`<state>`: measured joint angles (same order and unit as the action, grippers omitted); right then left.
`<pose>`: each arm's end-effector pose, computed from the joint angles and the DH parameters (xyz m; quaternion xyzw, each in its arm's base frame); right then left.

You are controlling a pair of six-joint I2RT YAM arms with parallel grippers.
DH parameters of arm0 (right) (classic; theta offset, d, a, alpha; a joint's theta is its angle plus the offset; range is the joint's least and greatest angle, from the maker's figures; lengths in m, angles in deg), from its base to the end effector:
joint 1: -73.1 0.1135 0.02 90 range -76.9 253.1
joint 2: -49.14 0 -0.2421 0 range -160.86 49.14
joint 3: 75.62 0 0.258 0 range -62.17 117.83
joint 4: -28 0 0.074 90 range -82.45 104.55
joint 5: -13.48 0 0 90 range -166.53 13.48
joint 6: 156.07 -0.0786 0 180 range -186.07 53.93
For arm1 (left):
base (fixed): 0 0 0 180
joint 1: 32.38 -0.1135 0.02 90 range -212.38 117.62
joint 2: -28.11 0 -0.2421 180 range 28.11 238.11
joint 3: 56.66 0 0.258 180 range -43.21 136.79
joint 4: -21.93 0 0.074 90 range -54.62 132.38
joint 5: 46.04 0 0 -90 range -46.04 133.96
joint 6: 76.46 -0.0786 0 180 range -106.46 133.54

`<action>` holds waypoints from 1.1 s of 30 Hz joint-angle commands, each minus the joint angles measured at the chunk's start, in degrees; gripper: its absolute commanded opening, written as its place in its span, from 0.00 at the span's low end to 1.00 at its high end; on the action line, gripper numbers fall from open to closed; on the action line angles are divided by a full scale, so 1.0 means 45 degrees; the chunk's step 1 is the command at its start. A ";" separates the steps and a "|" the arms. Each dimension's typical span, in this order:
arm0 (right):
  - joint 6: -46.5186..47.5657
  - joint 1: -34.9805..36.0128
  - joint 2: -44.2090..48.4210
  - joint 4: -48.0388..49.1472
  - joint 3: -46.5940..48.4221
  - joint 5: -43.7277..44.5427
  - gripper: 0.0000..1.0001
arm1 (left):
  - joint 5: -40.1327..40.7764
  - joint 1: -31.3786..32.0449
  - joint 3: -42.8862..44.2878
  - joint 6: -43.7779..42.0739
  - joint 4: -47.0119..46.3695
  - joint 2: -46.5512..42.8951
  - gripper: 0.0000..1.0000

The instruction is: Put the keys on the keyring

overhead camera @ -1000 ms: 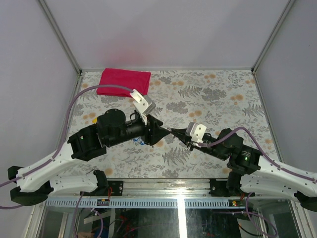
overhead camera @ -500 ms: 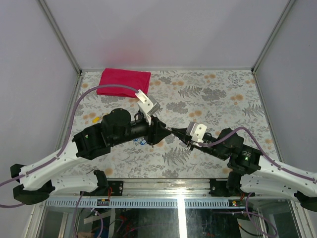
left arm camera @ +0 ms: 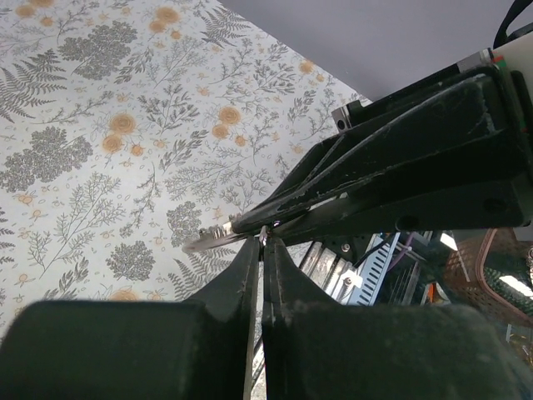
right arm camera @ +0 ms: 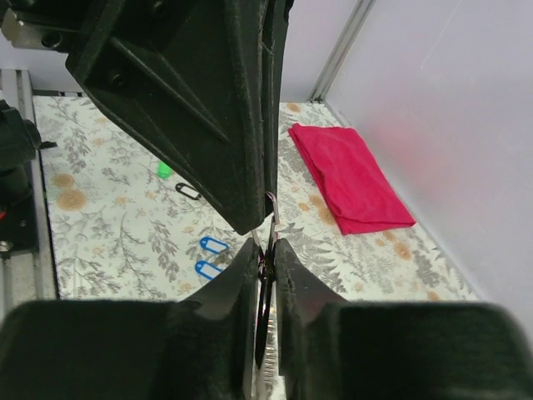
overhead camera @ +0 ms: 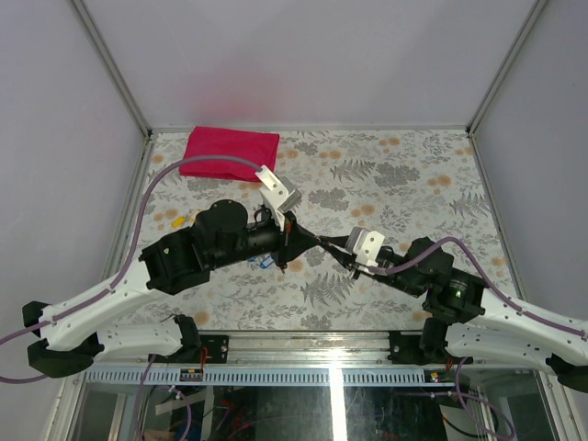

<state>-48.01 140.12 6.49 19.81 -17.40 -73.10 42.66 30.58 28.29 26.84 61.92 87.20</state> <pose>0.0987 0.2207 0.3664 -0.4296 0.5013 0.2932 0.6915 0.1238 -0.2464 0.3965 0.3375 0.7128 -0.3866 0.4780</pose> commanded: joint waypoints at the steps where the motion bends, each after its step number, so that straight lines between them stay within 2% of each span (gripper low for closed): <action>1: 0.0678 0.0074 0.0432 0.1029 0.0144 -0.0263 0.25 | -0.0147 -0.0019 0.0069 -0.0056 -0.0808 -0.0160 0.00; 6: 0.1870 0.0079 0.0657 0.1745 -0.0465 -0.0615 0.41 | -0.0129 -0.0024 -0.0035 0.0028 -0.0957 -0.0264 0.00; 15: 0.2736 0.0073 0.0497 0.1927 -0.0763 -0.0772 0.44 | -0.0048 -0.0015 -0.0079 0.0164 -0.1064 -0.0248 0.00; 21: 0.2913 0.0082 0.0328 0.2142 -0.0818 -0.0721 0.43 | -0.0082 -0.0013 -0.0109 0.0209 -0.1075 -0.0223 0.00; 33: 0.2904 0.0079 0.0306 0.2333 -0.0804 -0.0780 0.31 | -0.0124 -0.0019 -0.0089 0.0209 -0.1074 -0.0132 0.00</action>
<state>-35.42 140.12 7.77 25.68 -21.23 -76.14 42.44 30.58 28.27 27.23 61.57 86.92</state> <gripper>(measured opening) 0.334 0.021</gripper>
